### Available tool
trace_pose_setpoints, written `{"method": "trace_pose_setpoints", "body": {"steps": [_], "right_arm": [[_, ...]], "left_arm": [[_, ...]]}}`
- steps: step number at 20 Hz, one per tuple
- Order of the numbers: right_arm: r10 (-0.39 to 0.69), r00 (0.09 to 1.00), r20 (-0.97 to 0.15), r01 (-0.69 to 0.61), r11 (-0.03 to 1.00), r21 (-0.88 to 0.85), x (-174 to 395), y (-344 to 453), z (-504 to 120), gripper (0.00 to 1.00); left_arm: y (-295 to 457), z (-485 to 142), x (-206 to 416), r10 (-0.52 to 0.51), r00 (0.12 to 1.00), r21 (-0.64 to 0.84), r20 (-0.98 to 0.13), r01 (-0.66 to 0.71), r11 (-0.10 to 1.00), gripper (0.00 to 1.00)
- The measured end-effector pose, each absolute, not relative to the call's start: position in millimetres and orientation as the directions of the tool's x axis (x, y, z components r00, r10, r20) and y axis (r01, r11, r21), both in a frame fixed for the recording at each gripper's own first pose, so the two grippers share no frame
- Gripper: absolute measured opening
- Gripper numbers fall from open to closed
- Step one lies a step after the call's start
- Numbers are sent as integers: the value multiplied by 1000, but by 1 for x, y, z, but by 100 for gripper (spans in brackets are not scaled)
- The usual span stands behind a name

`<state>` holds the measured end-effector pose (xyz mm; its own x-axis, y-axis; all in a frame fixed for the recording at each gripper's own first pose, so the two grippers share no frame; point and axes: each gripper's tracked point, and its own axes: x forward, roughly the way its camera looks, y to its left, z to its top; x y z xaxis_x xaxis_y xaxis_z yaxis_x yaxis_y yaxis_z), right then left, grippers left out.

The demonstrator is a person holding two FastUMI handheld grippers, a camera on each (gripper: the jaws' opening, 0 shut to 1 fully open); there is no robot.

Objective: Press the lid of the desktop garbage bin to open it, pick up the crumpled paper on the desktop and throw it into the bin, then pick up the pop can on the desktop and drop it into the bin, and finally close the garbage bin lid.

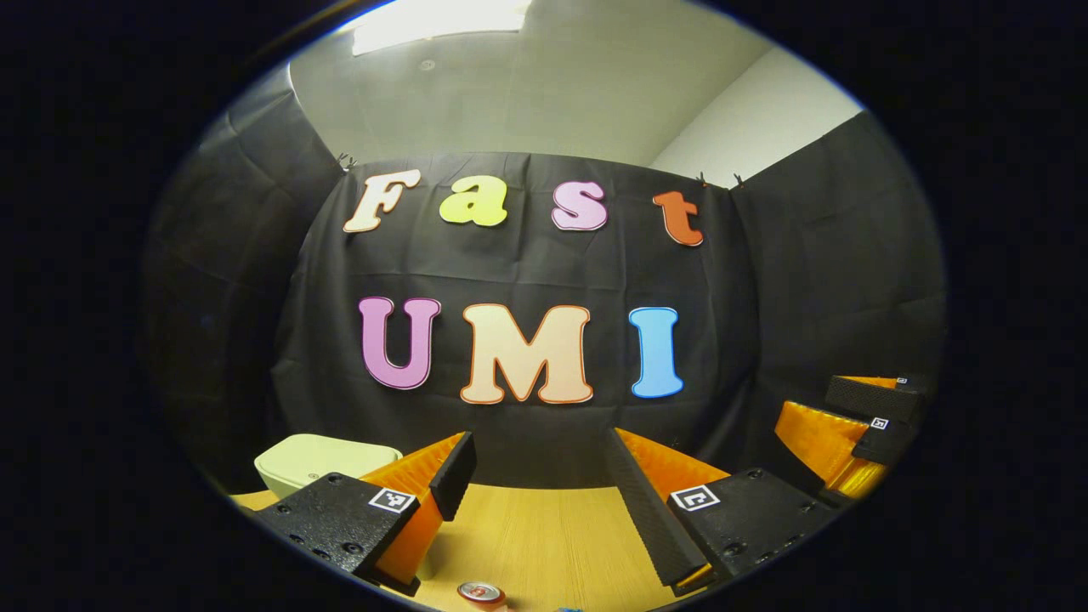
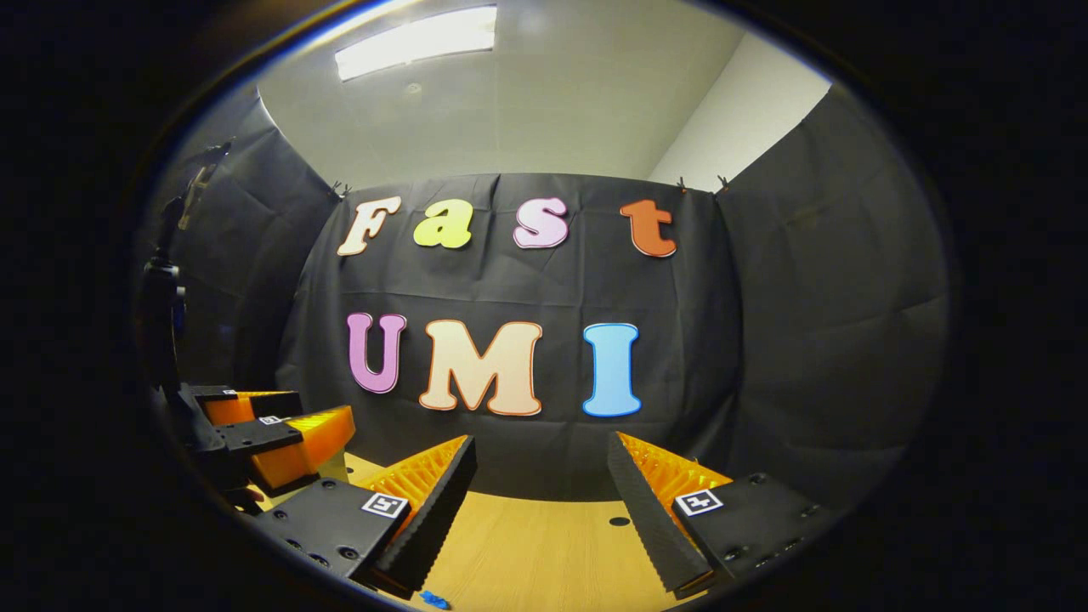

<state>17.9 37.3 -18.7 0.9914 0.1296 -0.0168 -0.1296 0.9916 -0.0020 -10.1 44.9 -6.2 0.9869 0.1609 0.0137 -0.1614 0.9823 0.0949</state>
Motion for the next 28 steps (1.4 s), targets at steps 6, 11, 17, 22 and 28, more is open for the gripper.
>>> {"method": "trace_pose_setpoints", "body": {"steps": [6, 11, 17, 22, 28], "right_arm": [[164, 985, -43, -163, 986, 16, 21, 47, -32, 99], [182, 982, -56, -181, 983, 25, 24, 55, -38, 99], [217, 973, -78, -215, 976, 33, 27, 78, -48, 98], [237, 967, -87, -235, 971, 41, 29, 103, -53, 98], [215, 970, -111, -212, 976, 41, 26, 124, -64, 99]], "left_arm": [[57, -9, -9, 189, 982, 102, 2, -188, 977, 91], [75, -9, -15, 218, 976, 127, 4, -216, 968, 43], [132, -15, -31, 343, 939, 162, -19, -335, 928, 1], [173, -22, -40, 372, 927, 142, -50, -362, 921, 0], [255, -36, -47, 462, 883, 166, -76, -446, 880, 0]]}}
